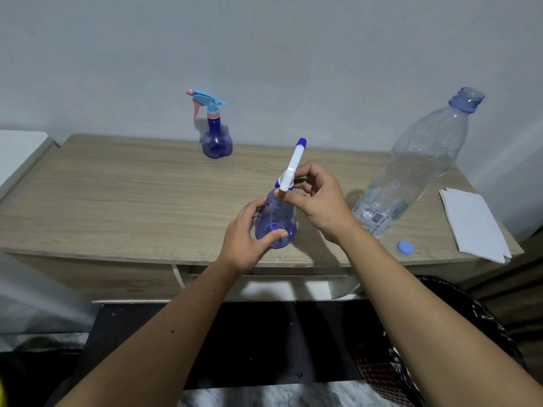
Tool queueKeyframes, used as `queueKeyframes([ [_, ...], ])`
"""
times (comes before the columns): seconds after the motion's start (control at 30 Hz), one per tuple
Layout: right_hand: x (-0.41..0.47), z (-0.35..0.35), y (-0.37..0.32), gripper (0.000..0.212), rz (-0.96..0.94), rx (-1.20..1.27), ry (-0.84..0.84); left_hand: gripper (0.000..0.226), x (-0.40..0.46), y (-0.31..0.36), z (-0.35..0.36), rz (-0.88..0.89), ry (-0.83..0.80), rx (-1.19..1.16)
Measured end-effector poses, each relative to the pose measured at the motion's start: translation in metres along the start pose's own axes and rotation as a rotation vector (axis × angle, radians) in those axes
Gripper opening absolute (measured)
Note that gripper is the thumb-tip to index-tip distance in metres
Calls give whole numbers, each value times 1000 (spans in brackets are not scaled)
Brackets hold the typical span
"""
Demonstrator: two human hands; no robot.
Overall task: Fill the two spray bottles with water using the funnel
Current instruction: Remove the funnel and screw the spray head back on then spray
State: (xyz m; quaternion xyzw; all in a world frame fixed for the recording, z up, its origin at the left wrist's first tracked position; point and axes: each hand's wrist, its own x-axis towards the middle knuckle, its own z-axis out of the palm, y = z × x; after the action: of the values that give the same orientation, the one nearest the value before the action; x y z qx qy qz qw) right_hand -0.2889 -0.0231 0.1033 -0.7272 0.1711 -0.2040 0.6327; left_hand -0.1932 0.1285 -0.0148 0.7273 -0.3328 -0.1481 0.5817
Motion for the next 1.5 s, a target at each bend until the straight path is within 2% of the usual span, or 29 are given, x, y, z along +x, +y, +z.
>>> queueKeyframes([
  [0.1, 1, 0, -4, 37, 5, -20, -5, 82, 0, 0, 0, 4, -1, 4],
  [0.23, -1, -2, -4, 24, -11, -38, -13, 83, 0, 1, -1, -3, -5, -1],
  [0.4, 2, 2, 0, 37, -9, -19, 49, 82, -1, 0, 0, 11, 5, 4],
  [0.63, 0, -3, -5, 32, -14, -48, 16, 82, -2, 2, -1, 22, 2, -11],
  [0.9, -2, 2, -4, 41, 3, -31, 50, 79, -2, 2, -1, 34, -6, -9],
  [1.03, -4, -2, -2, 30, -22, -66, 21, 83, -2, 2, -1, 25, -5, -15],
  [1.1, -3, -2, -1, 28, 10, -49, 39, 80, -2, 1, 0, 31, 3, -19],
  [1.23, -3, 1, -5, 38, 33, 10, 52, 77, -2, 1, -1, 35, -7, -15],
  [1.4, -7, -4, -4, 28, 30, 86, 38, 80, -2, 2, -1, 28, -16, -22],
  [1.5, -7, -1, -4, 35, 35, 105, 66, 79, -3, 3, -1, 30, -8, -27],
])
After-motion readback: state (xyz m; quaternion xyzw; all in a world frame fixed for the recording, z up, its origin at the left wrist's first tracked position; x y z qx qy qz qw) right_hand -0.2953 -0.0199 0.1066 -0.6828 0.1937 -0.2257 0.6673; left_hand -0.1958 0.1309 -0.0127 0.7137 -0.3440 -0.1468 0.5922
